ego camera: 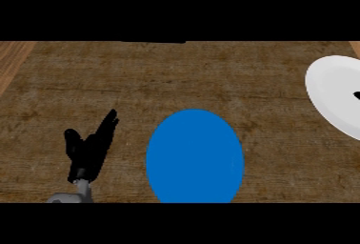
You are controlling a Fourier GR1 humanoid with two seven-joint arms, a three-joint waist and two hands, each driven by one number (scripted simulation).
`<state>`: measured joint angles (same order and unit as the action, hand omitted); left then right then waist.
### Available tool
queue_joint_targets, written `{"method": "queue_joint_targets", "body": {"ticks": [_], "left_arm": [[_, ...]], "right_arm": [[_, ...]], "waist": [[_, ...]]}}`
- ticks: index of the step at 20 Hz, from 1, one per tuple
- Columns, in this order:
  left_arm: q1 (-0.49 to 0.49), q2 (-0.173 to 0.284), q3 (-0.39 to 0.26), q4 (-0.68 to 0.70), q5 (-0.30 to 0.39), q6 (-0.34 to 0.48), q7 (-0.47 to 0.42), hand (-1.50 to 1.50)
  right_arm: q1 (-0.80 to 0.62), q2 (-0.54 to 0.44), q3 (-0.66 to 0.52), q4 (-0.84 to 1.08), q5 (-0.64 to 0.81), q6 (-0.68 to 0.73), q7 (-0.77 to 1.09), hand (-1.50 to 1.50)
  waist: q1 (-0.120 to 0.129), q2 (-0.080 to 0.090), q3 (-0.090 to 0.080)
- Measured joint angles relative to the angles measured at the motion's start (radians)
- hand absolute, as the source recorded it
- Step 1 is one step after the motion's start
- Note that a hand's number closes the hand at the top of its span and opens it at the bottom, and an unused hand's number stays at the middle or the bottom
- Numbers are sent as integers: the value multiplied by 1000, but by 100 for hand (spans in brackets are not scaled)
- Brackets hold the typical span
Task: Pick the squash from the plate and place it in the plate
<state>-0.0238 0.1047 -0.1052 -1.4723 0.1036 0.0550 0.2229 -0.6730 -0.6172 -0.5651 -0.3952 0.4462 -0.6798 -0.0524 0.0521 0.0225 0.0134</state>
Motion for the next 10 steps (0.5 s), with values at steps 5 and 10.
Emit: {"method": "queue_joint_targets", "body": {"ticks": [5,10], "left_arm": [[13,5,9,-5,3,-1,-2,0],[23,13,21,0,14,-21,-19,0]], "right_arm": [[6,-1,-123,-26,-135,12,-191,-150],[23,-8,-231,3,-253,63,-332,-150]], "waist": [[-8,-3,-1],[-16,-9,-3]]}}
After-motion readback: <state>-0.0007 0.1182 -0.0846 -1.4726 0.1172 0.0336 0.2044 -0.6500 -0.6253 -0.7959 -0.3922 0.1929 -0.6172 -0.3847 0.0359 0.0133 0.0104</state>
